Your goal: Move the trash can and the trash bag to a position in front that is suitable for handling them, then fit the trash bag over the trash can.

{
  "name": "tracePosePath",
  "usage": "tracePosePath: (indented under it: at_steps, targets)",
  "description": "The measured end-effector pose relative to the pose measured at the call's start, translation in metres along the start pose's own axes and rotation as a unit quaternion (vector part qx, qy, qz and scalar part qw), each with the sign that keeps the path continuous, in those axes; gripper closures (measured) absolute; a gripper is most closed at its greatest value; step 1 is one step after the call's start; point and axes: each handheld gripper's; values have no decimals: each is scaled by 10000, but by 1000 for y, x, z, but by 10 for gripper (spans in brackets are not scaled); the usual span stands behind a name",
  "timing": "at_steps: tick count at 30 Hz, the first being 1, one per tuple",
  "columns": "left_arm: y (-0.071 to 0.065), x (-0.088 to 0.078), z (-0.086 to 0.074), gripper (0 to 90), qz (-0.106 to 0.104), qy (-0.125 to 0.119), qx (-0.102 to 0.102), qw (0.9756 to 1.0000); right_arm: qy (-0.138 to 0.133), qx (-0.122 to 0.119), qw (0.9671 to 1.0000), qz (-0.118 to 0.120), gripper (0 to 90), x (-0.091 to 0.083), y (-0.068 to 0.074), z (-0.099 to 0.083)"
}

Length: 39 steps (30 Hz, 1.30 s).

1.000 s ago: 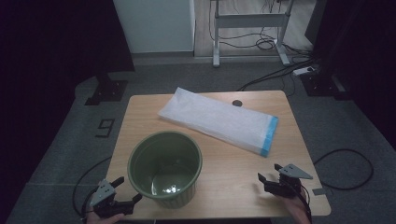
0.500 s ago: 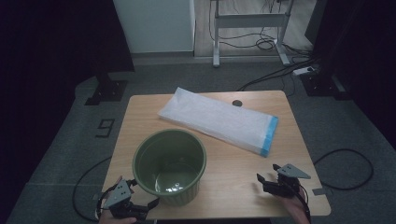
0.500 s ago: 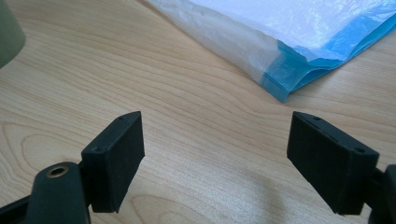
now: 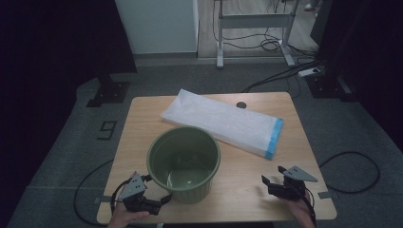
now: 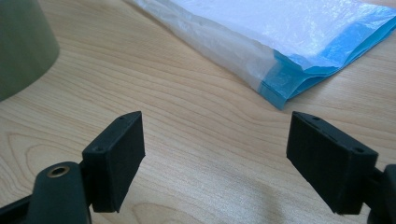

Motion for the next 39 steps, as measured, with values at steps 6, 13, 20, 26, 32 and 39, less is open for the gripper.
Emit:
tracePosePath:
  at_steps: [6,13,20,26,32,39]
  targets:
    - [0,17,14,44,-37,57,33,10000,-24,40,10000,8,190,0,0,0]
    - [-1,39,34,45,-76,168,100,9998,-11,-77,10000,50,190,1,2,2]
    - [-6,57,49,44,-41,210,53,9998,-52,-76,9999,71,194,-2,0,1]
    - [-10,44,40,52,393,336,-132,9986,-101,-42,9999,51,195,-5,-3,0]
    - [-8,22,12,49,606,438,-363,9965,-96,-70,9999,36,195,-3,0,1]
    - [5,16,-6,49,842,630,-755,9916,-120,-172,9998,-35,195,-5,4,3]
Point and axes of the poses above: each handheld gripper's, and its own axes: x roughly forward along the jaws, z roughly out of its top, y roughly to its left, and after that the axes turned 13 degrees about y, right-handed
